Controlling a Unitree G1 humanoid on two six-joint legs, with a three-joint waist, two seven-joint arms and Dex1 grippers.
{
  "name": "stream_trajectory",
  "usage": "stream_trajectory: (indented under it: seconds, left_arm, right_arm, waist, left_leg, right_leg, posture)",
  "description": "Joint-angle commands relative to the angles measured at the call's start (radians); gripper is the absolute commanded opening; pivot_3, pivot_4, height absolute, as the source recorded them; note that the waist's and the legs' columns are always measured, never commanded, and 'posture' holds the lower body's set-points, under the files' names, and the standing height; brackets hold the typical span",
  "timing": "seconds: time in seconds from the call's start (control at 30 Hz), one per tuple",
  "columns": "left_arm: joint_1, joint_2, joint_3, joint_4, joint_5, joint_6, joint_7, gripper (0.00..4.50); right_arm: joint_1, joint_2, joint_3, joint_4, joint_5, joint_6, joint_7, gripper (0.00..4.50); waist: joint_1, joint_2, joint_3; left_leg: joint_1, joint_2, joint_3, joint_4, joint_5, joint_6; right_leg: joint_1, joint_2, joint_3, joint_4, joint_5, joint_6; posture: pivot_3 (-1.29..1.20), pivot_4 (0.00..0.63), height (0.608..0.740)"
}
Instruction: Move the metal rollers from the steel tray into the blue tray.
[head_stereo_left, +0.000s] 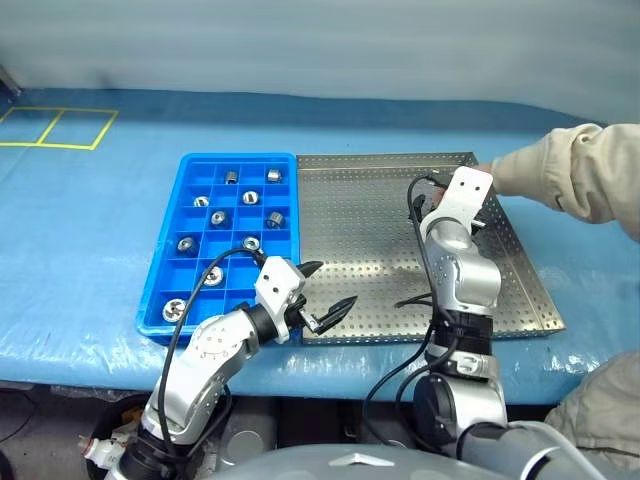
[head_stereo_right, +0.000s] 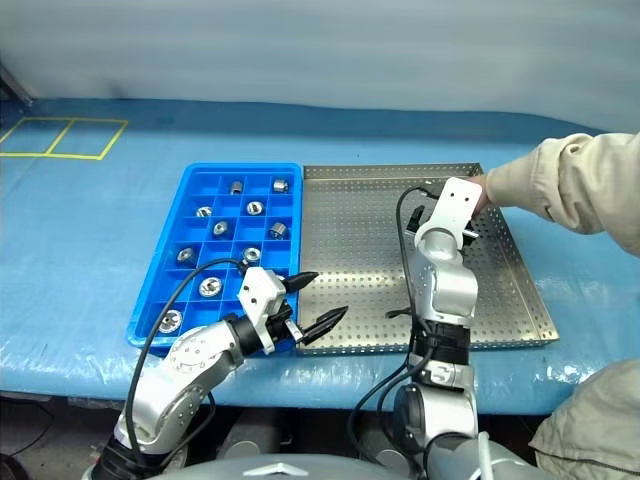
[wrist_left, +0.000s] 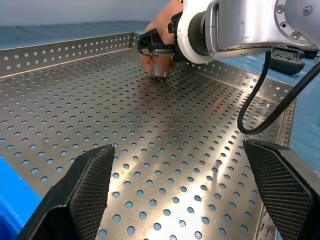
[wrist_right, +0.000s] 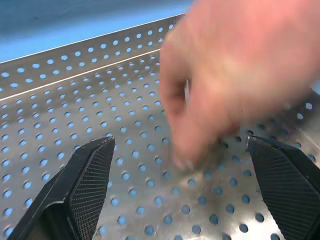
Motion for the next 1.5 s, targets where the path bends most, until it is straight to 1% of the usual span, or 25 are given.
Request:
stream_trajectory:
  seconds: [0.03,0.3,0.43,0.53,0.83,0.97,1.17,1.5]
  left_arm:
    - [-0.003,0.004,-0.007,-0.051,-0.008,-0.009,-0.019,4.50]
    - [-0.019,0.011,-0.010,-0.047,-0.014,-0.002,-0.039,4.50]
    - [-0.022,0.017,-0.010,-0.046,-0.015,-0.002,-0.051,4.50]
    - [-0.024,0.022,-0.011,-0.047,-0.016,-0.001,-0.057,4.50]
    - [-0.025,0.022,-0.013,-0.045,-0.012,0.000,-0.057,4.50]
    - [-0.022,0.020,-0.012,-0.046,-0.010,-0.001,-0.052,4.50]
    - [-0.014,0.025,-0.010,-0.051,-0.010,0.003,-0.049,4.50]
    - [-0.005,0.046,-0.015,-0.063,-0.002,0.010,-0.043,4.50]
  right_arm:
    - [0.045,0.007,0.040,-0.164,-0.012,0.056,0.009,4.45]
    - [0.247,-0.015,0.181,-0.459,-0.017,0.236,0.094,4.45]
    - [0.314,-0.018,0.221,-0.540,-0.024,0.291,0.117,4.45]
    - [0.333,-0.003,0.222,-0.564,-0.027,0.312,0.117,4.45]
    - [0.326,0.005,0.220,-0.561,-0.046,0.318,0.134,4.45]
    - [0.323,0.020,0.210,-0.547,0.012,0.280,0.209,4.45]
    - [0.308,0.004,0.266,-0.481,0.013,0.208,0.265,4.45]
    - [0.303,-0.009,0.358,-0.304,0.000,0.117,0.323,4.45]
  waist:
    - [0.000,0.000,0.000]
    - [-0.002,0.000,0.000]
    - [-0.003,0.000,0.000]
    - [-0.004,0.000,0.000]
    - [-0.004,0.000,0.000]
    - [-0.005,0.000,0.000]
    - [-0.002,0.000,0.000]
    - [0.001,0.000,0.000]
  left_leg:
    - [0.000,0.000,0.000,0.000,0.000,0.000]
    - [0.000,0.000,0.000,0.001,0.000,0.000]
    - [0.001,0.001,0.001,0.001,0.000,0.000]
    - [0.001,0.001,0.001,0.002,0.000,0.000]
    - [0.000,0.001,0.001,0.003,0.000,0.000]
    - [0.000,0.001,0.001,0.003,0.000,0.000]
    - [0.000,0.001,0.001,0.003,0.000,0.000]
    - [0.000,0.001,0.000,0.003,0.000,0.000]
  right_leg:
    - [0.000,0.000,0.000,0.000,0.000,0.000]
    - [0.000,-0.001,0.000,0.000,-0.002,-0.002]
    - [0.000,-0.001,0.000,0.000,-0.002,-0.002]
    - [0.000,-0.001,0.000,0.000,-0.002,-0.002]
    - [0.000,-0.001,0.000,0.000,-0.002,-0.002]
    - [0.000,-0.001,0.000,0.000,-0.002,-0.002]
    - [0.000,-0.001,0.000,0.000,-0.002,-0.002]
    - [0.000,-0.001,0.000,0.000,-0.002,-0.002]
  posture:
    - [0.21,0.150,0.740]
    - [0.19,0.150,0.740]
    - [0.19,0.150,0.740]
    - [0.18,0.150,0.740]
    - [0.18,0.150,0.740]
    - [0.18,0.150,0.740]
    - [0.21,0.150,0.740]
    - [0.24,0.150,0.740]
